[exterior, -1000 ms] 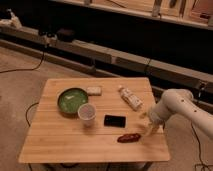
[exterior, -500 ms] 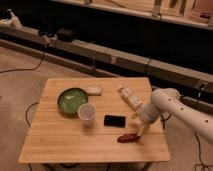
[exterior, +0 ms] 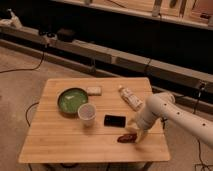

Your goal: Place the pepper in the ceramic cup

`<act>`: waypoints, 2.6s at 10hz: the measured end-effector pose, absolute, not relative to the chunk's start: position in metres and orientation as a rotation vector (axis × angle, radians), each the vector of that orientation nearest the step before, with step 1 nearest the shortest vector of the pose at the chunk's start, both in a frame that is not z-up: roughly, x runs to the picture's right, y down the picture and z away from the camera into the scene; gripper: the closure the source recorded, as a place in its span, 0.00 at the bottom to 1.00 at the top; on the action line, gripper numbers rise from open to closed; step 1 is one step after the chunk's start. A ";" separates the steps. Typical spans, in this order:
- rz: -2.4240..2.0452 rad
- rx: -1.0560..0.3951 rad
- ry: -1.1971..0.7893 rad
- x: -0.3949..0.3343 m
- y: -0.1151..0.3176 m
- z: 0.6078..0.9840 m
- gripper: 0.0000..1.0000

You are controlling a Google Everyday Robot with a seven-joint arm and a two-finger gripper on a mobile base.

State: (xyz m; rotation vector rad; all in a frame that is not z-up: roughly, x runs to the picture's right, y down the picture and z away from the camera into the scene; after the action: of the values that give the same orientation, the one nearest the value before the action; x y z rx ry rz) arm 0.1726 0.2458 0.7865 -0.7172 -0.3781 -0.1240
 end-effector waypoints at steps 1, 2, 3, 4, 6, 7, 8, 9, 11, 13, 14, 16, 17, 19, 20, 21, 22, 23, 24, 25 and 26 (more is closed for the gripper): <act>-0.120 -0.720 -0.357 0.175 0.251 0.790 0.35; -0.118 -0.719 -0.343 0.175 0.254 0.793 0.35; -0.111 -0.717 -0.325 0.177 0.256 0.798 0.35; -0.098 -0.714 -0.311 0.179 0.257 0.802 0.35; -0.089 -0.715 -0.298 0.178 0.260 0.807 0.41; -0.092 -0.717 -0.295 0.177 0.261 0.808 0.50; -0.092 -0.717 -0.294 0.175 0.261 0.809 0.62; -0.092 -0.717 -0.292 0.173 0.261 0.809 0.70; -0.096 -0.715 -0.274 0.173 0.260 0.806 0.92; -0.071 -0.676 -0.251 0.178 0.242 0.800 0.96; -0.030 -0.622 -0.226 0.189 0.214 0.791 0.96; 0.049 -0.514 -0.177 0.216 0.154 0.763 0.96; 0.080 -0.464 -0.161 0.230 0.124 0.747 0.96; 0.071 -0.405 -0.165 0.237 0.072 0.726 0.96; 0.025 -0.419 -0.196 0.226 0.056 0.723 0.96; -0.027 -0.452 -0.223 0.212 0.051 0.727 0.96; -0.067 -0.477 -0.233 0.202 0.049 0.732 0.96; -0.123 -0.509 -0.238 0.188 0.046 0.741 0.96; -0.174 -0.533 -0.233 0.174 0.043 0.750 0.96; -0.234 -0.544 -0.228 0.154 0.033 0.759 0.96; -0.260 -0.545 -0.227 0.142 0.027 0.763 0.96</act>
State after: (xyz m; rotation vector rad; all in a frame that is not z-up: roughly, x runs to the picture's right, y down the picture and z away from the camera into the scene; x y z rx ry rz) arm 0.1424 0.0271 0.7629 -0.5446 -0.2270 -0.2604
